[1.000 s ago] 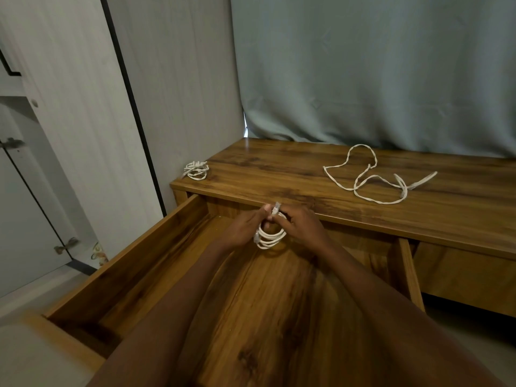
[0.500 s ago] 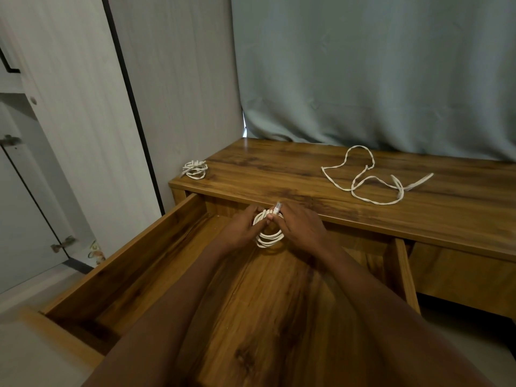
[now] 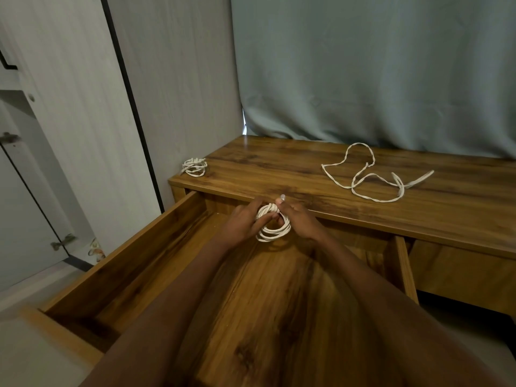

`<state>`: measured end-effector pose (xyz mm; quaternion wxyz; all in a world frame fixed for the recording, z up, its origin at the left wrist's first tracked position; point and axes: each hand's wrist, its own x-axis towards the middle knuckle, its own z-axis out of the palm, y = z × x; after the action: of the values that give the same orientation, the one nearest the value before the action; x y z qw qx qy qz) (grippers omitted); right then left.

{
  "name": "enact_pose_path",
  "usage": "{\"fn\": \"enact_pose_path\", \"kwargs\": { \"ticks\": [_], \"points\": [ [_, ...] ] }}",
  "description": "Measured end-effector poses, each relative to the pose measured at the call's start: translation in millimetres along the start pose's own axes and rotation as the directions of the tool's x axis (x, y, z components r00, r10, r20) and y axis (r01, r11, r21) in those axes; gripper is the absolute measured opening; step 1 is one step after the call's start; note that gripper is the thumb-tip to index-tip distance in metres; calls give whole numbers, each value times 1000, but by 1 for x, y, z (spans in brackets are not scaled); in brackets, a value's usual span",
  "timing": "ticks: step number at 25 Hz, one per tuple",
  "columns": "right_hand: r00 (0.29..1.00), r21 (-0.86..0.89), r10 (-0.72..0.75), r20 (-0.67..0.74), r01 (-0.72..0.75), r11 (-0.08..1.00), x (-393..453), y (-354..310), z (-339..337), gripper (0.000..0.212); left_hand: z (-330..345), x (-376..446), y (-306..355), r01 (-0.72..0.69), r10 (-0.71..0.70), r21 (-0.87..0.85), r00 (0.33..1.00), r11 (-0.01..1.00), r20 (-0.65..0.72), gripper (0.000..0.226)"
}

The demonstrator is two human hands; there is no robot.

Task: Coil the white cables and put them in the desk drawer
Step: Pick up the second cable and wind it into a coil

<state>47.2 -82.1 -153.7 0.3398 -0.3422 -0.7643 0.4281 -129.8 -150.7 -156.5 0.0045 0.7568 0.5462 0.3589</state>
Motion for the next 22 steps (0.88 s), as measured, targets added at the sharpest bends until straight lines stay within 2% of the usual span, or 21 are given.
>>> {"fn": "enact_pose_path", "kwargs": {
  "ticks": [4, 7, 9, 11, 13, 16, 19, 22],
  "points": [
    [990, 311, 127, 56, -138, 940, 2, -2, 7, 51, -1, 3, 1, -18, 18, 17, 1000, 1000, -7, 37],
    [938, 561, 252, 239, -345, 753, 0, -15, 3, 41, 0, 3, 2, -28, 28, 93, 1000, 995, -2, 35],
    [910, 634, 279, 306, -414, 653, -3, -23, -3, 35, 1, 0, 5, -44, 49, 133, 998, 990, -31, 42],
    [904, 607, 291, 313, -426, 671, -4, -25, -3, 38, 0, -2, 3, -69, 81, 158, 994, 985, -67, 47],
    [925, 484, 291, 246, -377, 790, -3, -22, 3, 46, -1, -2, -1, -67, 77, 156, 995, 986, -62, 44],
    [986, 223, 132, 97, -151, 963, -3, -15, 8, 45, -2, -2, -7, 15, -9, 100, 998, 995, -55, 38],
    [998, 75, -40, 39, 37, 996, -8, -16, 8, 26, -3, -2, -12, 113, -111, 53, 993, 992, -44, 37],
    [992, 150, -52, 119, 34, 988, -9, -15, 8, 26, -7, -4, -16, 113, -110, 50, 993, 992, -48, 36]
  ]
}}
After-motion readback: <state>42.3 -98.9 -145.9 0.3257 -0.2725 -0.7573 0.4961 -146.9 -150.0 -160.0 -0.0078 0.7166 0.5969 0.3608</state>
